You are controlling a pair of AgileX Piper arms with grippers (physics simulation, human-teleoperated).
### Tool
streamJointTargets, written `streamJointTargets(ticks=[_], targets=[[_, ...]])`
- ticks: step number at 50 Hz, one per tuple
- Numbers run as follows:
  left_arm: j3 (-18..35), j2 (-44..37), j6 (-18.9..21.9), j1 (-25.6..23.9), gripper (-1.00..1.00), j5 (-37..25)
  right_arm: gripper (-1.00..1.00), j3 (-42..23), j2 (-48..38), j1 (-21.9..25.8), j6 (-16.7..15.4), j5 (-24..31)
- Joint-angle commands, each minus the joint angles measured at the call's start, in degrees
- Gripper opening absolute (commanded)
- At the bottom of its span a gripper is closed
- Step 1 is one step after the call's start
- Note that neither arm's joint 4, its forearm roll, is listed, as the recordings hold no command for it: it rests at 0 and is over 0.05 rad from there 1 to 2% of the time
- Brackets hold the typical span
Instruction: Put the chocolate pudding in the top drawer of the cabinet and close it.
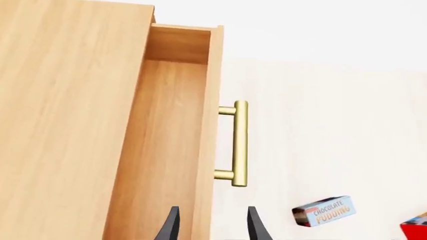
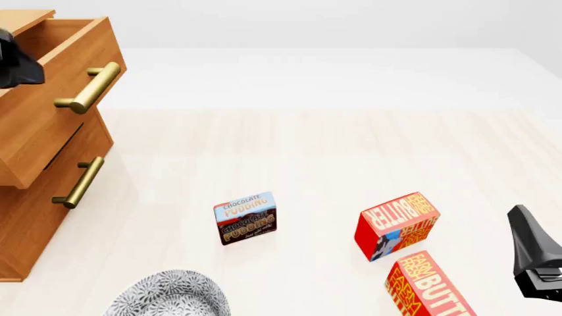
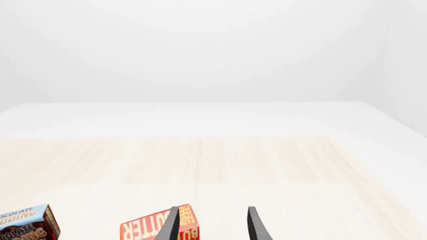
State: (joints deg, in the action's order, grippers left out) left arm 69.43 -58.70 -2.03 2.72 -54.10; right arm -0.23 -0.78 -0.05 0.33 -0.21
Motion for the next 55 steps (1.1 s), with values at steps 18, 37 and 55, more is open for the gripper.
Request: streamJointTargets(ticks=[18, 37, 55], targets=[[-3.6, -0.33, 0.41, -1.06, 1.0, 2.36, 1.0, 0.0, -0.01, 0.01, 0.0, 0.0], [-6.09, -0.44, -0.04, -1.84, 1.0, 3.97, 1.0, 0.0, -0.01, 0.0, 0.0, 0.0], [-5.4, 0.63, -0.51, -4.4, 1.0, 2.46, 1.0, 0.0, 0.03, 0.0, -0.01, 0.01]])
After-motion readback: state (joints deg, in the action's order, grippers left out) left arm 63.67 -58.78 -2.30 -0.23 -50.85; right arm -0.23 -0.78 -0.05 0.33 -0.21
